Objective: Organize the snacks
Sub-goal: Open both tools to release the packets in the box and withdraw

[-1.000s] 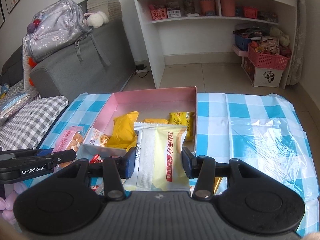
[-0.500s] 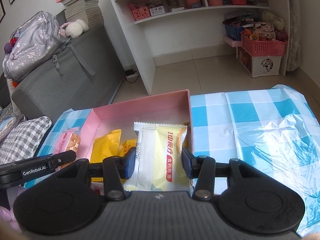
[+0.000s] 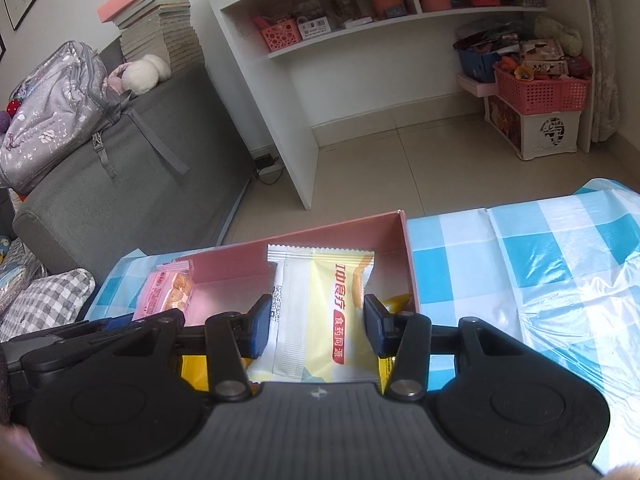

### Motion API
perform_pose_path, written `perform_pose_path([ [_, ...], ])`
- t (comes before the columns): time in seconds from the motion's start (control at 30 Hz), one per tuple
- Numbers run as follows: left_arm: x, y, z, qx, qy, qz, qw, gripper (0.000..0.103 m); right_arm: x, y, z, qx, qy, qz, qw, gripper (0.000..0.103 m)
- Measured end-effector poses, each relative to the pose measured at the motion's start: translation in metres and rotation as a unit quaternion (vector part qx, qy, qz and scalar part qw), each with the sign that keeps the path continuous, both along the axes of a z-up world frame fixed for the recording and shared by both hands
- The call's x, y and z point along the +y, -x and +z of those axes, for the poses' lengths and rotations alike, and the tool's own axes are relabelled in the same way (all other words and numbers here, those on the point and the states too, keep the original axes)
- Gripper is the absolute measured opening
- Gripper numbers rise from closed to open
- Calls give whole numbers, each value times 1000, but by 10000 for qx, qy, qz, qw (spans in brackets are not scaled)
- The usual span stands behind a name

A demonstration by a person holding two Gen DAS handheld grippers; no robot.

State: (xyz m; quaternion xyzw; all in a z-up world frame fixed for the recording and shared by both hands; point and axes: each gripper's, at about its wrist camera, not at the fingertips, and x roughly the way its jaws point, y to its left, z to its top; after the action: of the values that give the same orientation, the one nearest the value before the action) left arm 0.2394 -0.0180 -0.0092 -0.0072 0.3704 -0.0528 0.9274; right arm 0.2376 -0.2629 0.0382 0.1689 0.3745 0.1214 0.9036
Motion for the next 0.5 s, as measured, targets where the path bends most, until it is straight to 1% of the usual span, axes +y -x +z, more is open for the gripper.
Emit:
perform_pose_path([
  [0.1, -3, -8, -1, -23, -21, -88, 10000, 30, 6, -3, -2, -65, 38, 47, 10000, 44],
  [0.2, -4, -9, 0, -157, -108, -224, 9996, 33, 8, -3, -2, -145, 79, 5, 9999, 48],
  [0.23, -3, -9, 0, -147, -118, -275, 9994, 40, 8, -3, -1, -156, 88, -1, 9998, 62],
  [0.27, -2, -9, 0, -119, -115, -286, 9995, 57, 7, -2, 0, -156, 111, -29, 9998, 70],
  [0.3, 0, -8, 0, -109, -101, -259, 9996, 65, 7, -2, 1, -179, 129, -33, 9998, 78],
  [0.33, 2, -6, 0, -119, -80, -240, 9996, 73, 6, -1, 3, -189, 152, -21, 9997, 78],
  [0.4, 7, -2, 1, -83, 5, -226, 9997, 73, 5, -1, 5, -157, 194, -33, 9997, 78],
  [0.5, 11, 6, 5, -9, 76, -212, 9997, 78, 4, 2, 11, -128, 208, -53, 9997, 82],
])
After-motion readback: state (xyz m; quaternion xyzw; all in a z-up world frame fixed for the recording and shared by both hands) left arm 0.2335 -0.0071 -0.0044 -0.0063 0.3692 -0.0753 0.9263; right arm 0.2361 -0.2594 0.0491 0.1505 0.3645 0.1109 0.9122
